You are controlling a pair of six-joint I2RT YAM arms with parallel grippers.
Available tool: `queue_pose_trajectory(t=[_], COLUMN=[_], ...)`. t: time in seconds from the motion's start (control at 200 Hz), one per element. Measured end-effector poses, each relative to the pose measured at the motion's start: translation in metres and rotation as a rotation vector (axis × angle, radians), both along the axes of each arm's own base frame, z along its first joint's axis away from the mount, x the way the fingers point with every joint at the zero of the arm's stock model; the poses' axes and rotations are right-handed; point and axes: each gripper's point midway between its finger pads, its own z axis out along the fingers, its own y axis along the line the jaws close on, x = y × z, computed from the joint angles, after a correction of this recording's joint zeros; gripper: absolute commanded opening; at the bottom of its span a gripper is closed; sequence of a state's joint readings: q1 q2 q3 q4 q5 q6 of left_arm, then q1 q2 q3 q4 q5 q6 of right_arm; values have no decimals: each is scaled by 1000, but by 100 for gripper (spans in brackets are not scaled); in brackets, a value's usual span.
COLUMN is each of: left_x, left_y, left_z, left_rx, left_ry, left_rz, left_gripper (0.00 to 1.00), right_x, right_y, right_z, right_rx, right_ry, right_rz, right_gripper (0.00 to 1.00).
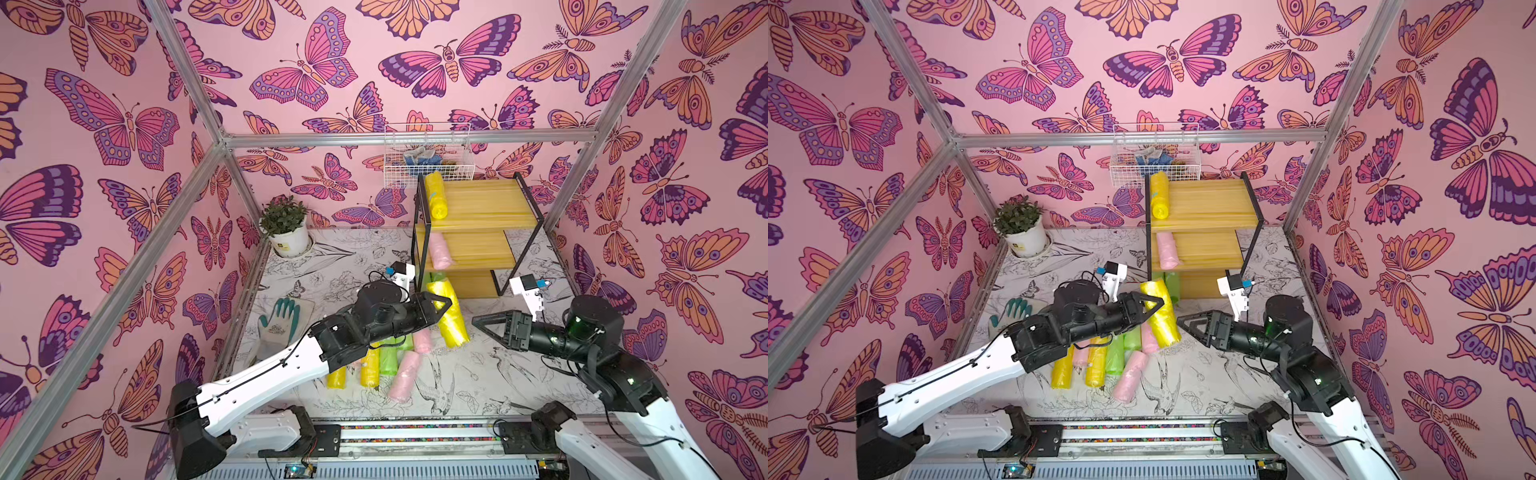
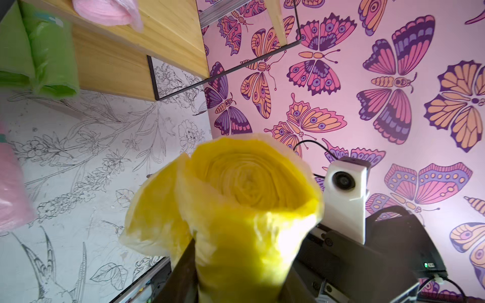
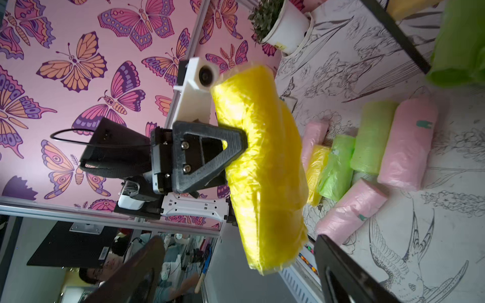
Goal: Sort the rolls of trash bags by color and place them on the shelf
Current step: Pick up the roll of trash bags from the center of the board.
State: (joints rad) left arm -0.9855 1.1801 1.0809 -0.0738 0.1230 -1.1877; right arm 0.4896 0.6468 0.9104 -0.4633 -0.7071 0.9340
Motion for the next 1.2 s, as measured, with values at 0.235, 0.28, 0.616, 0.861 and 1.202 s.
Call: queue_pose_trajectory(t=[0.235, 0.28, 0.616, 0.861, 1.202], left_x=[6, 8, 7, 9, 8], left_y=[1, 1, -1, 2, 3], left_z=[7, 3, -10, -7, -9], left_rx=[-99, -117, -197, -247, -261], left_ry=[27, 42, 120, 126, 147], left_rz=[20, 25, 15, 21, 3], left_gripper=[0, 0, 0, 0, 99], right_x=[-3, -1, 12, 16, 19], right_y=[19, 21, 24, 29, 27], right_z=[-21, -23, -30, -31, -38], right_rx=[-78, -87, -110, -105, -137], right_ry=[22, 23, 14, 7, 21], right_rz=[48, 44, 8, 10, -9], right_gripper=[88, 87, 75, 38, 0])
